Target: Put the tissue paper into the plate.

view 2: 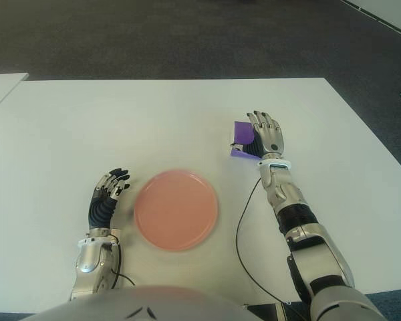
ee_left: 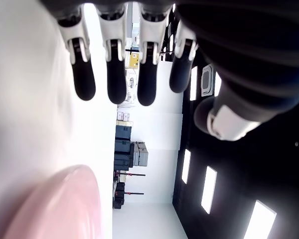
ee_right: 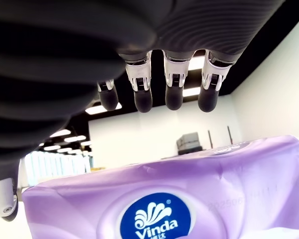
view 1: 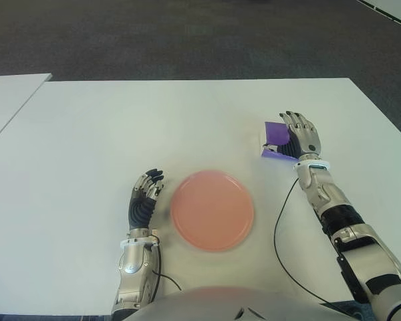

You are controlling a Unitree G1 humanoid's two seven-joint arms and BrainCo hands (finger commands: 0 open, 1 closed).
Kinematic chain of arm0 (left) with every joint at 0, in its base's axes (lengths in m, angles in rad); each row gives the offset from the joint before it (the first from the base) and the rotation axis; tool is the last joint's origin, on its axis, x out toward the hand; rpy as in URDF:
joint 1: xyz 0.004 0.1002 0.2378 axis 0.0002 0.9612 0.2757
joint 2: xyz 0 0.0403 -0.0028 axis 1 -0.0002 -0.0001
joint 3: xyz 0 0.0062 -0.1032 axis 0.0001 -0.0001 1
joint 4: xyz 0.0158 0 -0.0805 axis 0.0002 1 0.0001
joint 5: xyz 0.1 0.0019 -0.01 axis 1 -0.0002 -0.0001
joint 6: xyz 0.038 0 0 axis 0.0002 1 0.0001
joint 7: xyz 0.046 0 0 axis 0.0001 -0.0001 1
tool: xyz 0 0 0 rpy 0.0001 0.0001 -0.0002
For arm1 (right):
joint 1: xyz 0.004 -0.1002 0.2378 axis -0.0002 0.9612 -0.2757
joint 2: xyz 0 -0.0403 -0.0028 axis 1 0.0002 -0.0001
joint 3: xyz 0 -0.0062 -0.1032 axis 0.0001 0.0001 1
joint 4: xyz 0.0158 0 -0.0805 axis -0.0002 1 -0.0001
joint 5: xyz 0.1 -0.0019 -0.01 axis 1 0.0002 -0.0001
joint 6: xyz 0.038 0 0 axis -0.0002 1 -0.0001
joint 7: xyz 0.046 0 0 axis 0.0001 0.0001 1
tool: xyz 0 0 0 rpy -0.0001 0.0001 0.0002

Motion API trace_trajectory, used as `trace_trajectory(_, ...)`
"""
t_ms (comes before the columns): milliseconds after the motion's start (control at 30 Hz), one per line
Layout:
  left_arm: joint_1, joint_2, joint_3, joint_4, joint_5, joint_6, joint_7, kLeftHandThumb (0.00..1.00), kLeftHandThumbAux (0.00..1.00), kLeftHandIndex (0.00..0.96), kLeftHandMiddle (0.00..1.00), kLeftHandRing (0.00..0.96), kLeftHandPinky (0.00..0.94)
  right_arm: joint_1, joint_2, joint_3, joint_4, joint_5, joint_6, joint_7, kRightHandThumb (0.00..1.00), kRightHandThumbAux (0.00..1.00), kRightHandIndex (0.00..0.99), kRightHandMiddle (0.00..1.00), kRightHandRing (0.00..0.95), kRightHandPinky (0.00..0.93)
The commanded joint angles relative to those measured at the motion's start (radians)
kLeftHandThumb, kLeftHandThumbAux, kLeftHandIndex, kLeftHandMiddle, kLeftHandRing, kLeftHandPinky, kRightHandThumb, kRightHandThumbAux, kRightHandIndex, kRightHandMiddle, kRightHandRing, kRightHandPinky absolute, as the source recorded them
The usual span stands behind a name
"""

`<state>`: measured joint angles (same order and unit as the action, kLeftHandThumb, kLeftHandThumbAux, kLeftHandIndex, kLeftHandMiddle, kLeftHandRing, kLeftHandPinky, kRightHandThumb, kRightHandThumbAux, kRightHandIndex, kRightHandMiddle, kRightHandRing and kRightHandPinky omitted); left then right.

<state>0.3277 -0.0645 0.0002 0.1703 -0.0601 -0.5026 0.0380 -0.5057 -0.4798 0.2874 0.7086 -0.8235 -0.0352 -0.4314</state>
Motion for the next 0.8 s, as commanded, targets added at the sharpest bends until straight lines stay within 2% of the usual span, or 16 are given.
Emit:
trace_trajectory(33, 0.011, -0.004, 0.007, 0.026, 0.000, 0.011, -0.005, 0.258, 0.612, 0.256, 0.286, 0.291, 0.328, -0.034, -0.002, 0.020, 0.064, 0.015, -0.021, 0.000, 0.515, 0.518, 0.052, 0.081, 0.044, 0.057)
trace_trajectory(467, 0.029, 0.010, 0.022, 0.005, 0.057, 0.005, 0.019, 0.214, 0.597, 0.244, 0.272, 0.281, 0.318, -0.070, 0.012, 0.062, 0.164, 0.021, -0.032, -0.025, 0.517, 0.532, 0.045, 0.083, 0.046, 0.054)
trace_trajectory(800, 0.041, 0.017, 0.030, -0.009, 0.052, 0.006, 0.003, 0.206, 0.593, 0.249, 0.276, 0.283, 0.323, -0.088, 0.030, 0.101, 0.221, 0.014, -0.037, -0.044, 0.512, 0.553, 0.047, 0.090, 0.049, 0.058)
